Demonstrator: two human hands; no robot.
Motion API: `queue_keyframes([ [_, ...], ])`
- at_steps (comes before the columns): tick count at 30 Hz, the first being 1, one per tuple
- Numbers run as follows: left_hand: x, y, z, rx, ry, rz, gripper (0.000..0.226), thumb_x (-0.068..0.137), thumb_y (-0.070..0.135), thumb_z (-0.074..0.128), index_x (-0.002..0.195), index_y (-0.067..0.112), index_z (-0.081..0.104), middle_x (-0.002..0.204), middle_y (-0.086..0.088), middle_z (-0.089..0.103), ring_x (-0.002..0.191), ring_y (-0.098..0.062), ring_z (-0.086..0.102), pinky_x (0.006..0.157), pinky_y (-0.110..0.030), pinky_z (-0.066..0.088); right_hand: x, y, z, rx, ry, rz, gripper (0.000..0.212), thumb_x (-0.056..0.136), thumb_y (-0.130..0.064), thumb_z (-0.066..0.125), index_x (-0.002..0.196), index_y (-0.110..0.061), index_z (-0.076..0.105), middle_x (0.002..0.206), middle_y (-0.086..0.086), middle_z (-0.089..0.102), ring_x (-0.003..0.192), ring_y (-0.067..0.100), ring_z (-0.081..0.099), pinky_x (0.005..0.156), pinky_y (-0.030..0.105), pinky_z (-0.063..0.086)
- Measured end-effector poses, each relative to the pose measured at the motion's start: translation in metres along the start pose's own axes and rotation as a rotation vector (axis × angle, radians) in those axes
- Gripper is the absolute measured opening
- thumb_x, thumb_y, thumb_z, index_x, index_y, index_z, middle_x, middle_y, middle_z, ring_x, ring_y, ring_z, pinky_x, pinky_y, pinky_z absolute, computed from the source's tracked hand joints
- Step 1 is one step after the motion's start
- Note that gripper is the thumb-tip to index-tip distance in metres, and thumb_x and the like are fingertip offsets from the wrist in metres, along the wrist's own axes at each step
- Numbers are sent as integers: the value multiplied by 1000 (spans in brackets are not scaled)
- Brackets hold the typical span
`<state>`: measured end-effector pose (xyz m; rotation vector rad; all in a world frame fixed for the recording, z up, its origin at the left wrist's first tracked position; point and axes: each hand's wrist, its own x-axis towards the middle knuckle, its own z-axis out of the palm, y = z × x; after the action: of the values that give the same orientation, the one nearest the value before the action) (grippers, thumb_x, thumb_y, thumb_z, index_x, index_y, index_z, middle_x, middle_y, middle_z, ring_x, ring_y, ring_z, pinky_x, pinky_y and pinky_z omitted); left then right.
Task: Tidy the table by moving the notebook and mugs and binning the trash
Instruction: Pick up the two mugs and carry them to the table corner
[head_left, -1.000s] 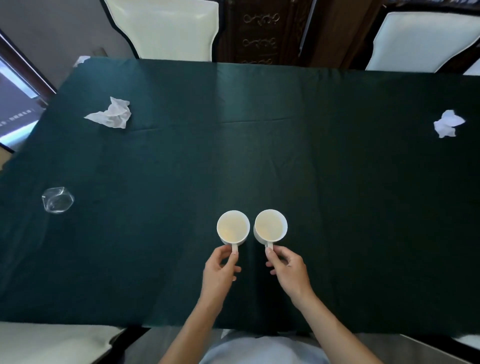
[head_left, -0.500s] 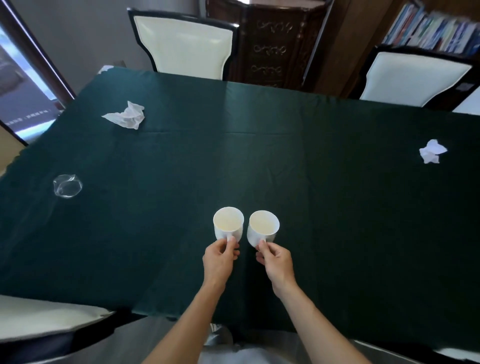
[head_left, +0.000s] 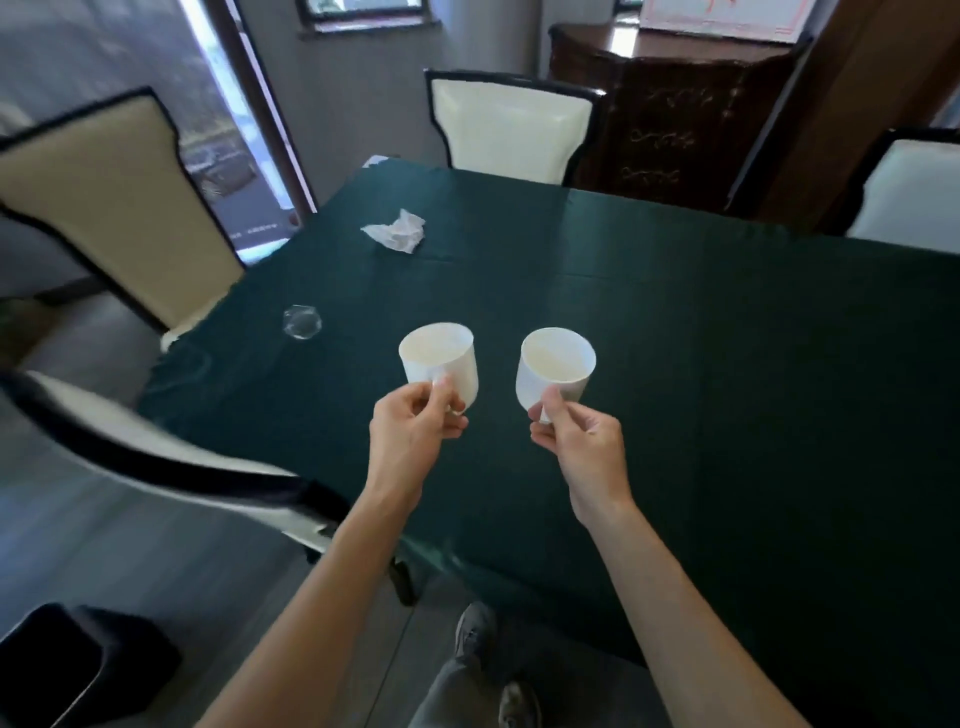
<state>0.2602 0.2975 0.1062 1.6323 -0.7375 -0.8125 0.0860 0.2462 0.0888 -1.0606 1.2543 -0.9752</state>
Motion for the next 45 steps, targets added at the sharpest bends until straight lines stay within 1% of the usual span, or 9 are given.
queue_keyframes([
  [3, -6, 32, -37, -18, 83, 69, 40, 103, 32, 59, 76, 7, 74, 70, -4, 75, 69, -20, 76, 68, -31, 61, -18, -27, 33, 29, -81, -54, 39, 97, -39, 66, 78, -10, 80, 83, 4, 78, 75, 12, 70, 91, 45, 61],
  [6, -11, 56, -72, -56, 148, 113, 43, 104, 34, 59, 75, 6, 73, 69, -6, 75, 69, -21, 78, 67, -29, 63, -36, -51, 68, 28, -155, -111, 36, 98, -36, 66, 77, -10, 80, 79, 3, 77, 74, 14, 70, 90, 46, 62],
  [11, -12, 71, -140, -71, 206, 165, 43, 104, 34, 59, 75, 8, 75, 73, -2, 78, 73, -23, 80, 75, -35, 65, -64, -81, 131, -13, -246, -176, 34, 97, -36, 66, 76, -12, 80, 78, 1, 78, 76, 16, 73, 92, 44, 61],
  [20, 20, 72, -293, -53, 208, 225, 40, 103, 29, 61, 73, 6, 76, 69, 0, 77, 68, -20, 78, 70, -31, 64, -105, -93, 275, 29, -221, -239, 33, 98, -35, 66, 79, -12, 81, 80, 0, 79, 76, 15, 73, 87, 40, 63],
  [28, 56, 67, -402, -30, 222, 236, 40, 103, 28, 62, 80, -1, 76, 82, -10, 78, 68, -20, 78, 66, -26, 63, -132, -90, 383, 46, -242, -222, 34, 99, -34, 65, 85, -7, 81, 87, 5, 80, 82, 22, 76, 85, 37, 64],
  [32, 76, 59, -432, -33, 225, 226, 38, 102, 30, 63, 76, 5, 76, 85, -11, 79, 73, -26, 80, 70, -30, 64, -129, -88, 414, 32, -260, -207, 35, 98, -34, 66, 78, -8, 79, 86, 9, 79, 80, 20, 75, 84, 36, 64],
  [36, 99, 52, -448, -59, 205, 195, 38, 102, 24, 61, 74, 3, 75, 83, -12, 77, 74, -28, 79, 65, -26, 62, -114, -86, 436, 30, -281, -199, 36, 99, -33, 66, 74, -9, 78, 85, 8, 77, 76, 16, 72, 82, 35, 64],
  [41, 138, 42, -459, -59, 175, 171, 37, 100, 21, 60, 69, 4, 74, 76, -5, 76, 73, -29, 79, 73, -37, 65, -81, -79, 460, 29, -313, -171, 36, 99, -31, 65, 79, -6, 79, 91, 12, 77, 78, 16, 71, 82, 33, 63],
  [45, 190, 38, -465, -20, 128, 124, 38, 100, 25, 62, 73, 1, 75, 78, -9, 77, 72, -30, 80, 78, -42, 66, -40, -71, 483, 9, -327, -140, 36, 99, -29, 65, 79, -2, 78, 91, 10, 77, 78, 14, 71, 83, 33, 63],
])
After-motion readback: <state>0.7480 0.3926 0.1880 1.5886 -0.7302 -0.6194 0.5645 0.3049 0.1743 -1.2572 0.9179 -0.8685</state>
